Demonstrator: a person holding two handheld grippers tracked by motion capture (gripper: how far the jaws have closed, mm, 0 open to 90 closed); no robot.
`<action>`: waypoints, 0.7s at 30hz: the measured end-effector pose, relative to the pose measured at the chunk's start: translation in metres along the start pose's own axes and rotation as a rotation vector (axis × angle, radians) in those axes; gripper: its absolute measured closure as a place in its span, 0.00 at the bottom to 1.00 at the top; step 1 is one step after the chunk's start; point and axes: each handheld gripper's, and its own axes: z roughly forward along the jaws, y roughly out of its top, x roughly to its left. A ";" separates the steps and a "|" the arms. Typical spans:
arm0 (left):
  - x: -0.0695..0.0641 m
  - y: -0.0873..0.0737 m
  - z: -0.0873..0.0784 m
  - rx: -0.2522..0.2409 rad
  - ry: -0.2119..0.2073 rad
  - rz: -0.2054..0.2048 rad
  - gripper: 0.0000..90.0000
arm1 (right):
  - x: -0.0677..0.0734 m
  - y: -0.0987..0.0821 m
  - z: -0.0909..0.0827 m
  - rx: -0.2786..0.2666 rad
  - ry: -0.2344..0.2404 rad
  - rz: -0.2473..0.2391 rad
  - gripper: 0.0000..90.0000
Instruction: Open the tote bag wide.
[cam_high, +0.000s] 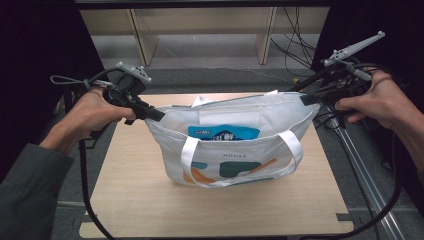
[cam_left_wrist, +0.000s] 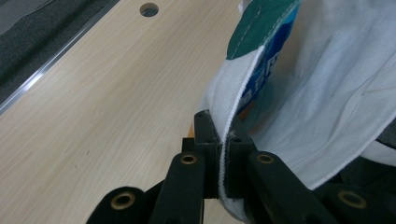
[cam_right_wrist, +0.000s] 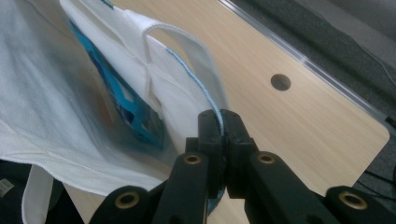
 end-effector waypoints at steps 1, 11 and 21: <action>-0.001 -0.001 0.002 -0.001 -0.001 -0.003 0.96 | -0.001 -0.003 0.003 -0.001 0.002 -0.003 0.98; 0.002 -0.016 0.032 0.060 0.003 0.020 0.96 | -0.003 -0.020 0.023 0.025 -0.006 -0.016 0.98; 0.022 -0.023 0.068 0.099 0.028 -0.009 0.95 | -0.010 -0.033 0.051 0.057 -0.021 -0.003 0.98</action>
